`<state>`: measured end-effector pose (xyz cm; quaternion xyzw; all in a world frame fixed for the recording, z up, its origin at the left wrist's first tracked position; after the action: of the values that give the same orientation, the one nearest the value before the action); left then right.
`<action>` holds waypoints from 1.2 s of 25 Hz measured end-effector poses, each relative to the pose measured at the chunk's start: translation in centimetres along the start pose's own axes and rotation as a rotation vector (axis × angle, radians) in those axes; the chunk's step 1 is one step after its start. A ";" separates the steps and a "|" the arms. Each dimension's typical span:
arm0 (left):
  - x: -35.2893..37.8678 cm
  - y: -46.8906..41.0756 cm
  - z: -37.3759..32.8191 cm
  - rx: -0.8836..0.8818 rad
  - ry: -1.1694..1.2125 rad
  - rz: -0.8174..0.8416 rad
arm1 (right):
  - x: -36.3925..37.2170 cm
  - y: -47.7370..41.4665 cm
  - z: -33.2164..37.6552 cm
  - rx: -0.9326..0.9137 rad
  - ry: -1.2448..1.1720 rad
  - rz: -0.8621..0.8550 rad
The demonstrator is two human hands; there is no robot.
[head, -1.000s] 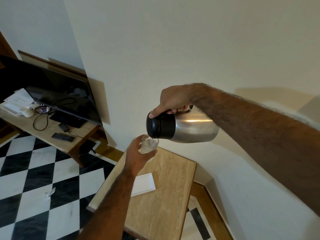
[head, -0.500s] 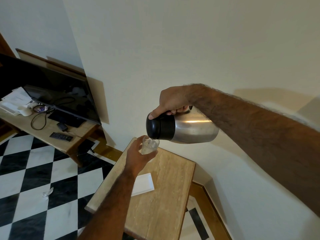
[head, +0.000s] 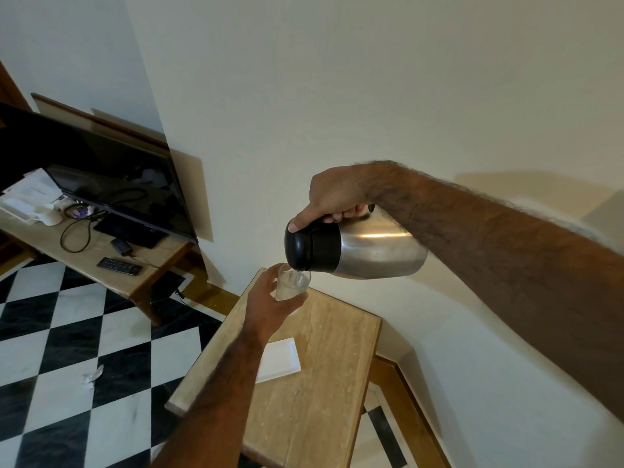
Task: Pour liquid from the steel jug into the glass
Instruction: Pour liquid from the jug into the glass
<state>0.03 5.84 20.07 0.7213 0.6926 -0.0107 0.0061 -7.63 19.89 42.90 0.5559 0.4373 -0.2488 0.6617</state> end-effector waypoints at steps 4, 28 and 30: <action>-0.1 0.1 0.1 -0.009 -0.001 -0.004 | -0.3 0.2 0.2 0.002 0.011 -0.010; -0.8 0.4 0.6 0.021 0.040 -0.025 | 2.8 3.0 -2.8 0.011 -0.359 -0.065; -0.8 0.4 0.7 0.033 0.023 -0.022 | 4.5 3.3 -3.8 0.033 -0.484 -0.114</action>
<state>0.37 5.00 19.35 0.7138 0.7001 -0.0137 -0.0140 -3.92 25.09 40.79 0.4652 0.2927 -0.4184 0.7230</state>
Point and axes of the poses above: each hand's wrist, its own y-axis away from the middle knuckle, its own x-axis out of the palm, z = x × y, the point moved 4 cm from there along -y, towards the middle knuckle, and after that the axes turned 14 degrees about y, right-handed, at the moved point
